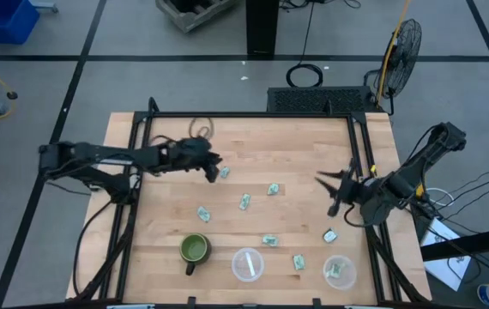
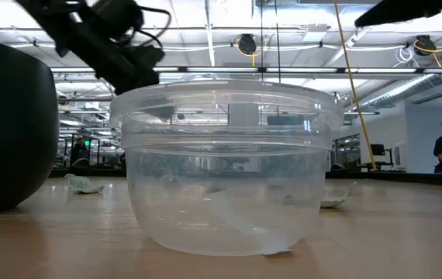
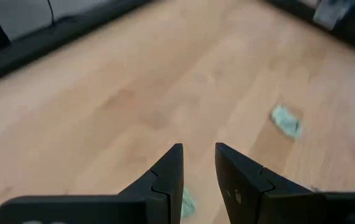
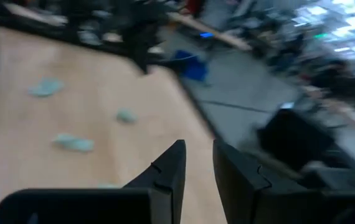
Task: Pick and place Stevia / Truvia into bins
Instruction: Put the green stevia packet into the left transparent container
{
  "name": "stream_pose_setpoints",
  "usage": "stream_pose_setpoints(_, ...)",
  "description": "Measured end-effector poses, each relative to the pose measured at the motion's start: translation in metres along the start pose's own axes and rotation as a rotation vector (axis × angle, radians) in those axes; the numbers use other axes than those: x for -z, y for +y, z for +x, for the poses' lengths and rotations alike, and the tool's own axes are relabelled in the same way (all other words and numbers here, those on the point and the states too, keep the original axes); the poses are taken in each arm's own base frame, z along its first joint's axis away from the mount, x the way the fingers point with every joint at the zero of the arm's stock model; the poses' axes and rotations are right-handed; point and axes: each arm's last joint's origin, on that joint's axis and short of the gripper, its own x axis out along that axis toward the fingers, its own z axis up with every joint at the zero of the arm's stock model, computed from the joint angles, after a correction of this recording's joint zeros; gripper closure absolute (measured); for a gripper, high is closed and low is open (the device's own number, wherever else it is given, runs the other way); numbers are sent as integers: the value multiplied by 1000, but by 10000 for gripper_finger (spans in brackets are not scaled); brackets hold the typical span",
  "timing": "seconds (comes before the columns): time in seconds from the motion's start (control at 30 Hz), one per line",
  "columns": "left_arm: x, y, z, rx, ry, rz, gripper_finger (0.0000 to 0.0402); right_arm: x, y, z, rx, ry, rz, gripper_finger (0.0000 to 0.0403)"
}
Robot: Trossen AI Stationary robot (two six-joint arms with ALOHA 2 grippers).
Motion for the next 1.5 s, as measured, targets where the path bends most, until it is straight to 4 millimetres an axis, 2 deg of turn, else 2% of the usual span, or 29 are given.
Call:
stream_pose_setpoints(0.13,4,-17,21,-7,130,90,305,-4,-10,2,163,-27,43,330)
stream_pose_setpoints(0.2,7,-26,29,-10,192,162,305,-6,-17,3,192,-34,85,330)
stream_pose_setpoints(0.33,9,-36,36,-82,268,254,305,-8,-37,4,136,-34,167,330)
stream_pose_setpoints(0.57,8,-41,43,-118,280,249,305,-2,-85,-1,101,-69,283,330)
stream_pose_setpoints(0.63,12,-40,46,-133,301,222,305,3,-85,2,2,-98,324,330)
stream_pose_setpoints(0.73,19,-39,56,-161,324,185,305,19,-67,18,-168,-148,341,330)
stream_pose_setpoints(0.8,27,-37,63,-179,357,188,305,28,-57,29,-208,-179,349,330)
stream_pose_setpoints(0.97,36,-35,73,-222,383,172,305,42,-54,46,-105,-166,363,330)
stream_pose_setpoints(1.17,36,-33,75,-282,354,191,305,45,-61,50,-41,-149,388,330)
stream_pose_setpoints(1.5,37,-35,80,-229,350,169,305,48,-63,51,-25,-125,370,330)
